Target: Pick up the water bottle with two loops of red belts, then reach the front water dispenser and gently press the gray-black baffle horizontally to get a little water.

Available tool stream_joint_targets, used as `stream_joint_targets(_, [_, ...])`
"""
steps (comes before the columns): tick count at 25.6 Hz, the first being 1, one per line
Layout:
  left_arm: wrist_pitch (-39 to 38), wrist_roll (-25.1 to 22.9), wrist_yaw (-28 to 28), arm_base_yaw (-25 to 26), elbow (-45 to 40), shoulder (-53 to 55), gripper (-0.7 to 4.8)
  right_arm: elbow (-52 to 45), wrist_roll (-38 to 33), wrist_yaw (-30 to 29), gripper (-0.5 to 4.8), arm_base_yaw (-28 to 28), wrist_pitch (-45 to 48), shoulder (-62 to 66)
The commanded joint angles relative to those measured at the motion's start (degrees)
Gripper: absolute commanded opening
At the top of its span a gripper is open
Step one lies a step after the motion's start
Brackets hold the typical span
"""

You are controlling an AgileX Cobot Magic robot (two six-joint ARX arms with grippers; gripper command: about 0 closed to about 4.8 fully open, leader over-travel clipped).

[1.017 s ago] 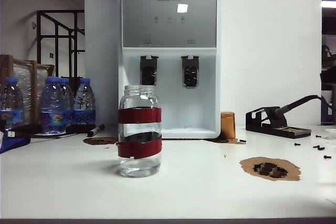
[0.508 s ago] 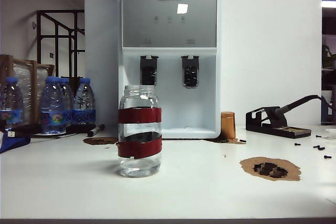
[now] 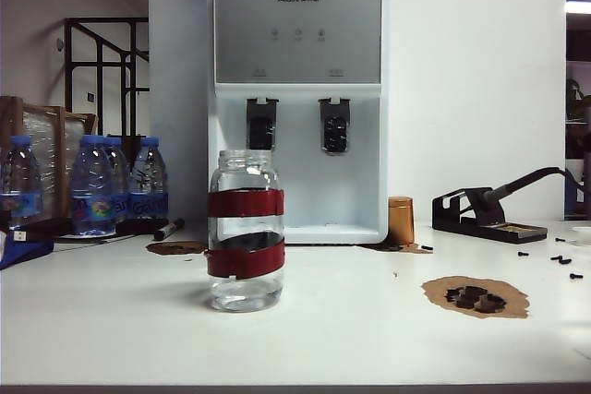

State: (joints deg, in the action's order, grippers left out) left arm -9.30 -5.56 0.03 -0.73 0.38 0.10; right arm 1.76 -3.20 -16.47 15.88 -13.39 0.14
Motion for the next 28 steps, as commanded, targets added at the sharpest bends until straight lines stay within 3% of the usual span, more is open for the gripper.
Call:
stream_joint_targets(1, [0.0, -0.2, 0.2, 0.1, -0.1, -0.1, -0.04, 0.1, 0.0, 0.8, -0.02, 0.1, 0.3, 0.0])
stream_joint_targets(28, [0.0, -0.2, 0.2, 0.1, -0.1, -0.1, -0.04, 0.1, -1.4, -0.4, -0.01, 0.1, 0.2, 0.1])
